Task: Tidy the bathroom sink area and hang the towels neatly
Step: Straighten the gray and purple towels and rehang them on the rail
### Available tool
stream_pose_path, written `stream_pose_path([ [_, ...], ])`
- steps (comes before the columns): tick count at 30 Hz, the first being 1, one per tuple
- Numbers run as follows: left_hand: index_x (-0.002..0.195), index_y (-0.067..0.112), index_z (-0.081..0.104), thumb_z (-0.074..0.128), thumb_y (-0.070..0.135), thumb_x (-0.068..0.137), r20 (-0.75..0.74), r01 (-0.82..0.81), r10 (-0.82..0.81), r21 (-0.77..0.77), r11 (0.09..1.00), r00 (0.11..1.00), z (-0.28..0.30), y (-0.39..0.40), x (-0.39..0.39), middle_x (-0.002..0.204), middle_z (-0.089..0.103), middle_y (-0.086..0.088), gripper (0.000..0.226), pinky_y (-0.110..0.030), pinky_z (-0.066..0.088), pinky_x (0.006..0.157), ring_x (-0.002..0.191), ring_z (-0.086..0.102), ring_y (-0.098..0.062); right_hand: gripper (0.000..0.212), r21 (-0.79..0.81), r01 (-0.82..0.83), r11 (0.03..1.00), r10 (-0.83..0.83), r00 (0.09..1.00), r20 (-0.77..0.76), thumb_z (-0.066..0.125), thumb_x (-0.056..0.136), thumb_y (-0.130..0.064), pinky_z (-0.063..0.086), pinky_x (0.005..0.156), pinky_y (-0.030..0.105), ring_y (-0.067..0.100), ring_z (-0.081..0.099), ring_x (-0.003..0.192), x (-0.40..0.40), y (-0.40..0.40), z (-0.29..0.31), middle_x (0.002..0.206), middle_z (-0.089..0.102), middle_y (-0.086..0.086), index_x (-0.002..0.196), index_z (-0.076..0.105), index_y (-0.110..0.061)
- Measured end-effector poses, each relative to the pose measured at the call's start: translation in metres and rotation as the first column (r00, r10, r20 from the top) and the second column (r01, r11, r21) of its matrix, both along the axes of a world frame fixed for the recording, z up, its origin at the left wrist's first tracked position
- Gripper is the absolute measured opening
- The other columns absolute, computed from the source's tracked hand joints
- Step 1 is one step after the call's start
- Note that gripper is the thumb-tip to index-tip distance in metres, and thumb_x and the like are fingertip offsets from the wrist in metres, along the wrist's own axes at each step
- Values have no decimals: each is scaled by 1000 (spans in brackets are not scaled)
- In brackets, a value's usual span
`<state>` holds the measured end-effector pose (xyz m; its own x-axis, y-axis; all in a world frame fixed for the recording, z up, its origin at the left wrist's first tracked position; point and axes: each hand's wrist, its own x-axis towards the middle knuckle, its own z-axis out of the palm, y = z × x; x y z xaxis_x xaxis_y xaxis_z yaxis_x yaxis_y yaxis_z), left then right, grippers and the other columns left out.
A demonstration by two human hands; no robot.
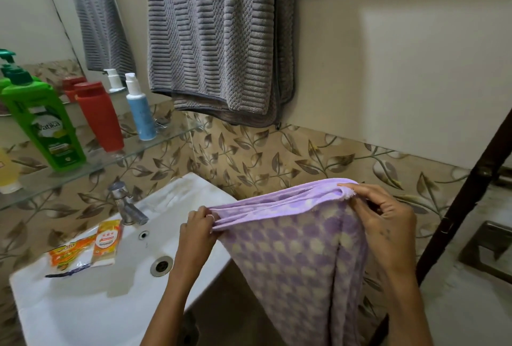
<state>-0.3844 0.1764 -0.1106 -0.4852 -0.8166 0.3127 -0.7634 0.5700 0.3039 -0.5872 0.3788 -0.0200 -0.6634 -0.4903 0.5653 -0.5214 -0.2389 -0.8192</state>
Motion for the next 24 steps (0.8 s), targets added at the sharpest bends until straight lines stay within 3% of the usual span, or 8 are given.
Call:
stream_pose_path([
  [4,98,11,72,68,20,81,-313,-166,135,-75,983,940,33,1,5,94,49,-13,19,-31,33,67,88,45,-26,20,60,316,947,-304,939,-162,67,79,-7,38,74,0,22,57,86,-17,12,2,82,69,-9,92,73,-21],
  [10,98,14,52,36,13,97,-563,24,77,170,985,823,78,7,-21,73,65,-14,16,-26,52,45,45,62,-14,19,-13,500,866,-498,859,-120,57,87,-4,37,66,-6,13,60,72,-15,11,12,86,63,-4,99,70,-11],
  [12,98,12,46,29,8,97,-738,180,66,248,952,671,93,11,-35,78,63,-16,17,-35,57,50,50,64,-18,18,-72,486,871,-490,870,-49,50,91,-4,46,68,5,15,62,64,-14,7,19,89,64,3,99,65,-11],
  [14,107,7,43,31,6,95,-864,368,35,251,895,503,113,15,-45,88,65,-18,17,-39,61,62,65,70,-25,19,-162,476,864,-485,875,-13,44,90,2,48,73,23,19,61,75,-14,3,29,94,61,9,96,58,-9],
  [17,100,21,45,48,5,86,-938,479,-51,127,869,342,147,18,-56,103,60,-8,21,-40,53,84,95,62,-25,21,-302,522,798,-571,815,-100,37,79,9,33,70,13,9,44,79,-13,-1,51,87,54,13,88,49,-5],
  [19,111,22,44,47,2,90,-902,435,-204,-20,900,380,163,19,-57,103,52,5,29,-30,43,97,106,50,-12,21,-354,511,783,-601,769,-220,38,77,15,33,73,4,10,41,78,-13,-6,66,85,51,20,81,49,-1],
  [21,132,-2,30,48,-9,88,-757,370,-391,-212,905,524,177,17,-53,106,48,6,48,-14,40,92,94,46,4,20,-382,470,795,-598,713,-366,41,76,19,30,82,-4,9,43,84,-16,-11,81,93,51,25,73,52,2],
  [24,145,8,2,47,-23,77,-569,348,-539,-416,840,621,207,11,-46,138,38,-18,87,-9,27,97,117,42,-9,17,-364,436,823,-566,573,-592,52,76,17,41,90,15,24,50,104,-23,-20,107,116,43,23,79,61,3],
])
